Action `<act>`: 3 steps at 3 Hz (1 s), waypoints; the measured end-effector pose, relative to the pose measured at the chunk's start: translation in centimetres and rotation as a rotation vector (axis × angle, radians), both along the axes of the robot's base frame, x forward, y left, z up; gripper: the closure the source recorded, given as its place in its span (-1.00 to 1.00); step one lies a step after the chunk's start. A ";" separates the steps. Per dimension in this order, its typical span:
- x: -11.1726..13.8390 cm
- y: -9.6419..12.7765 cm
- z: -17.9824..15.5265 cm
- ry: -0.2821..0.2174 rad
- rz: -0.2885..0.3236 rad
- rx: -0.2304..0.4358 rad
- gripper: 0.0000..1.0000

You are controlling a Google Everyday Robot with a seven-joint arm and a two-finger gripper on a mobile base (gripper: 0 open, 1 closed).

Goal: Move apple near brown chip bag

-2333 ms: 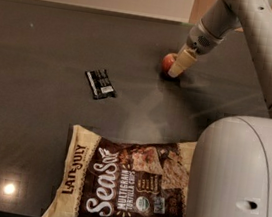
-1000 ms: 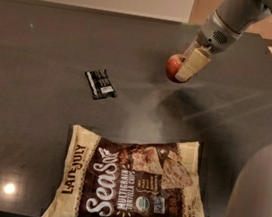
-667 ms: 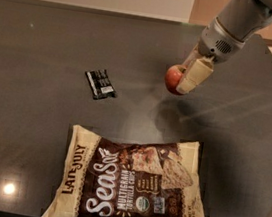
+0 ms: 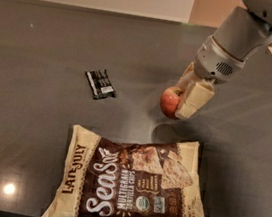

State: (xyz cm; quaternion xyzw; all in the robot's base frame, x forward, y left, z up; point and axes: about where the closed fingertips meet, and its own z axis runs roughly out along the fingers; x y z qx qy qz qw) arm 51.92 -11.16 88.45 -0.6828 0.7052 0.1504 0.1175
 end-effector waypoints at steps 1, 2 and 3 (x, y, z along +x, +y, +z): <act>-1.6 -0.1 -0.6 0.003 0.033 0.003 0.63; -2.5 -0.1 -1.4 0.010 0.059 -0.001 0.16; -2.8 -0.5 -1.9 0.012 0.072 -0.007 -0.31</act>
Offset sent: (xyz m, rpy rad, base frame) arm -0.0438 -0.0073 -0.0212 -0.0158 0.0408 0.0965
